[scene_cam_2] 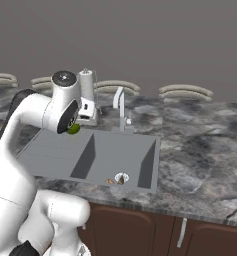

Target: There is a mixed pile of frozen fruits and vegetables on the counter. Locate all the frozen vegetables and place the items in a bowl on the counter. Take all the frozen fruits and defrost them in a running sink.

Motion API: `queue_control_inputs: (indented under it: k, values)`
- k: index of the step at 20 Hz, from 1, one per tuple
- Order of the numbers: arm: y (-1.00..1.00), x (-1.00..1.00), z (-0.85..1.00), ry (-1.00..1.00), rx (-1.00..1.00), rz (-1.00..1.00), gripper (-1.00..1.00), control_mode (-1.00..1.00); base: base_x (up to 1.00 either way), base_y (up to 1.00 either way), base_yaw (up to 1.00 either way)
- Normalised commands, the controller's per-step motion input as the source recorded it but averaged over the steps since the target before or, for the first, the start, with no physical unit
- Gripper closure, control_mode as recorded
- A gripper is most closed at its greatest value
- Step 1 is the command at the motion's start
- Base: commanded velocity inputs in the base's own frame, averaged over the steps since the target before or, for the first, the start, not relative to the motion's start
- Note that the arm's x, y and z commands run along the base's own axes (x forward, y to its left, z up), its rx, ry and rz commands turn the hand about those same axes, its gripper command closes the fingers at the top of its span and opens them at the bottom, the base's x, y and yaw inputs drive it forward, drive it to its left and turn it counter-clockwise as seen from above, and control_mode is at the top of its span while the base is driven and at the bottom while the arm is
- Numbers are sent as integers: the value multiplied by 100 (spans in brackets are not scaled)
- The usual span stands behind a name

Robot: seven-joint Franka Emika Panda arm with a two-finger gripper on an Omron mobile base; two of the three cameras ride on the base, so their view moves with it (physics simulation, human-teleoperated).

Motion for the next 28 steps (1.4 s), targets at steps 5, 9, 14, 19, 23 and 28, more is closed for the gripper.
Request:
queue_control_inputs:
  k: [5,9,14,19,23,28]
  values:
    - [56,0,19,0,0,10,100,-100,0,0,0]
    - [56,0,3,-10,0,17,100,-100,0,0,0]
    - [45,0,0,-15,0,20,100,-100,0,0,0]
    - [39,0,4,-15,0,22,100,-100,0,0,0]
    - [31,0,16,-1,0,19,100,-100,0,0,0]
    - [32,0,8,-5,-2,26,100,-100,0,0,0]
